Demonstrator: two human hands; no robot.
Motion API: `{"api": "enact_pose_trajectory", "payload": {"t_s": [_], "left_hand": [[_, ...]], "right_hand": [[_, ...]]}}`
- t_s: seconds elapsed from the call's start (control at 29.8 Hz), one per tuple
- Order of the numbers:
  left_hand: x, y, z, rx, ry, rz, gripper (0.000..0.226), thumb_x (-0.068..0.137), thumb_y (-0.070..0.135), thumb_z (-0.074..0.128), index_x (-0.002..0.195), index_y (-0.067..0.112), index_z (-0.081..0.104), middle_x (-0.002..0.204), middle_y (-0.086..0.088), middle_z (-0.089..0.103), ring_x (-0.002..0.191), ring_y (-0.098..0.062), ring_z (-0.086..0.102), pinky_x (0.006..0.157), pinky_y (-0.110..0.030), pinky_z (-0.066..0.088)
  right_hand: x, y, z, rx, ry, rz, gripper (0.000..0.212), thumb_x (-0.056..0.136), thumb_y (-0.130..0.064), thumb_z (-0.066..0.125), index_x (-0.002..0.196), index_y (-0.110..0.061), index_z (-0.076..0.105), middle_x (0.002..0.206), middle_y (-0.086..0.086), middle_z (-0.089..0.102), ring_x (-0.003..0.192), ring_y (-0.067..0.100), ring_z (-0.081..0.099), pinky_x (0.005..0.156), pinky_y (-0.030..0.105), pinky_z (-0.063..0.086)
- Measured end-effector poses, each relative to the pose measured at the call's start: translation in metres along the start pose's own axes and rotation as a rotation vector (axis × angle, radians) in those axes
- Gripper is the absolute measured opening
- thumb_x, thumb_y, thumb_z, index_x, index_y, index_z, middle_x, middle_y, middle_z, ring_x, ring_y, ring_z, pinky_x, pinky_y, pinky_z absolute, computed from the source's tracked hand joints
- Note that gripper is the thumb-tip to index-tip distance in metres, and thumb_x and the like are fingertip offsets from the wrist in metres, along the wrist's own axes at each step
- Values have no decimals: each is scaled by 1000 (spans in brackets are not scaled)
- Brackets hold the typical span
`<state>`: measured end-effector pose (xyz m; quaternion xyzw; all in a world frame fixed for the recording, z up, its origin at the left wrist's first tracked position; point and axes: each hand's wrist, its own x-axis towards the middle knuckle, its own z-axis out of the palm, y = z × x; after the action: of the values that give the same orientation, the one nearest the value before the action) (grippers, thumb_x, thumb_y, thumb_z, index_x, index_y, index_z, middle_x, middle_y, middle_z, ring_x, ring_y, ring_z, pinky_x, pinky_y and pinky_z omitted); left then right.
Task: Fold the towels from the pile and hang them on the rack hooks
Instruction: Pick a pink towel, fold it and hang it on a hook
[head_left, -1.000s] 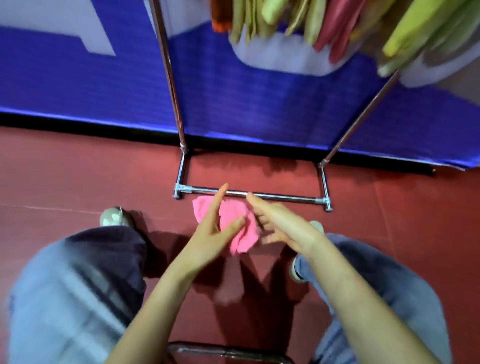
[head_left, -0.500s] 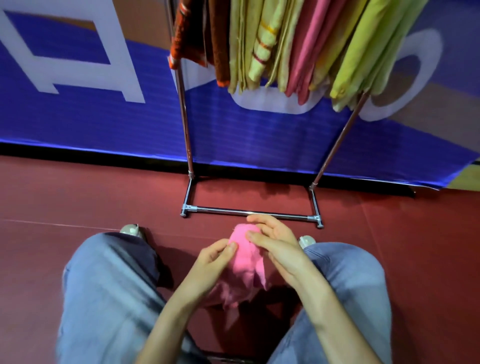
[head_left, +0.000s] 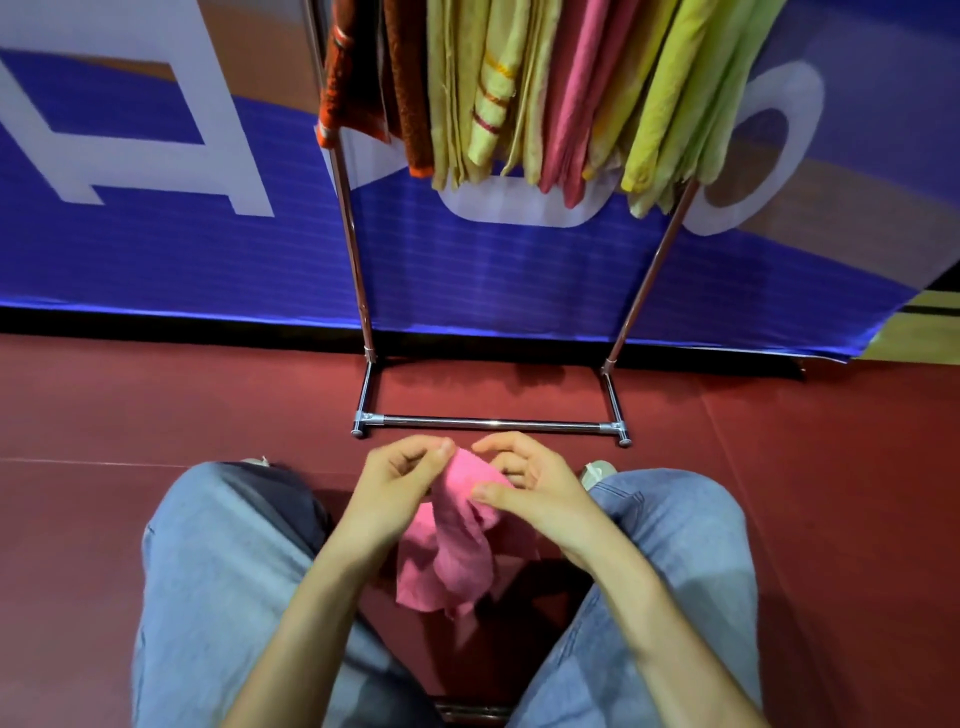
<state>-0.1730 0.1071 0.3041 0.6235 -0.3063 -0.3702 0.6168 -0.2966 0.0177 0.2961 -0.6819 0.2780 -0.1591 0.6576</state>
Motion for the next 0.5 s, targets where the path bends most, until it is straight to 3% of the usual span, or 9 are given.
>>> {"api": "enact_pose_trajectory", "payload": {"t_s": [0.13,0.24,0.37,0.5], "left_hand": [[12,35,-11,102,32,185,38,86,4,52,56,23,66,53,19,60,55,6,47,54,-12,42],[19,63,-21,107,68,258,43,86,7,52,57,33,71,52,21,62,52,7,50,54,-11,44],[22,89,-28,145,81,331,38,87,10,53,57,27,67,52,21,63,53,7,52,57,-11,45],[22,104,-43,127,131,366,45,89,11,51,56,35,70,50,20,63,51,7,54,55,-8,47]], "right_hand": [[0,7,-7,-45,-21,49,27,82,1,60,84,-26,54,73,-11,57,60,-14,53,67,4,41],[0,24,-15,-176,-88,89,7,86,-8,56,81,-7,60,74,-3,54,67,-2,49,67,14,38],[5,43,-15,-248,-89,131,9,87,-12,56,79,-10,59,69,-5,48,53,-10,41,58,9,33],[8,55,-13,-296,-114,175,32,86,-11,58,57,-20,49,57,-13,38,45,-7,35,51,12,29]]}}
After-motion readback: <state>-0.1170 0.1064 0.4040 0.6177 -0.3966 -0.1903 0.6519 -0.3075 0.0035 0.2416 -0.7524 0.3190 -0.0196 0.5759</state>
